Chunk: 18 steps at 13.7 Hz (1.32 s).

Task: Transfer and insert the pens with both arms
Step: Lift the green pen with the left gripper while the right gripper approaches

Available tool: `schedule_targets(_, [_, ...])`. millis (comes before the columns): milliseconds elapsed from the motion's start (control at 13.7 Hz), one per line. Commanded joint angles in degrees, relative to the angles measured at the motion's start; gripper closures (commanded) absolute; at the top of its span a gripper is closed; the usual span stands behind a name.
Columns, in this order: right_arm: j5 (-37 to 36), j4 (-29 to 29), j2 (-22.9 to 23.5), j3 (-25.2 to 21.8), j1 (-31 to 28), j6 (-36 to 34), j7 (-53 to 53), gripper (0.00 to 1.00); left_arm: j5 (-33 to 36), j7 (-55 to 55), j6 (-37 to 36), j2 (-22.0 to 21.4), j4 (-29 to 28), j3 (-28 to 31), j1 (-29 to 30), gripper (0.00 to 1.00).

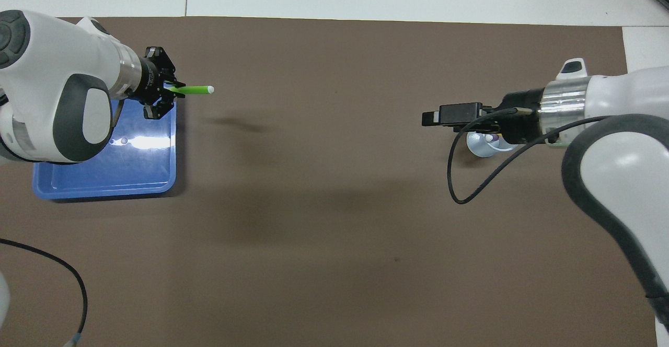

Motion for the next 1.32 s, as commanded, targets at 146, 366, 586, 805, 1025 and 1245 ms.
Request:
schedule_targets(146, [7.7,-1.6,2.7,-0.1,3.5,6.4,-1.3,0.00,-0.5,-13.9,5.1,-0.7,-1.1,0.8,-6.5,1.00])
schedule_targets(366, [9.4,-1.1,4.4,-0.1,6.6,11.3,-1.3,0.00,0.0,-20.9,8.9,-0.3,-0.9,0.9,-11.5,1.00])
schedule_targets(586, [9.4,-0.6,5.9,-0.1,8.9,14.5,-1.4,0.00,0.3,-24.2,11.0,-0.1,-0.6,1.1,-16.8,1.00])
schedule_targets(805, [8.4,0.5,6.5,-0.1,8.7,13.0,-4.3,0.00,3.3,-27.8,13.4,0.0,-0.6,0.8,-20.9,1.00])
schedule_targets(1025, [3.4,2.9,6.5,-0.1,7.6,7.2,-5.2,0.00,3.5,-29.4,16.9,0.2,-0.7,0.9,-24.3,1.00])
schedule_targets(1245, [1.2,4.0,7.0,-0.1,6.8,5.5,-5.2,0.00,4.7,-29.6,17.0,0.1,-0.7,0.9,-26.1,1.00])
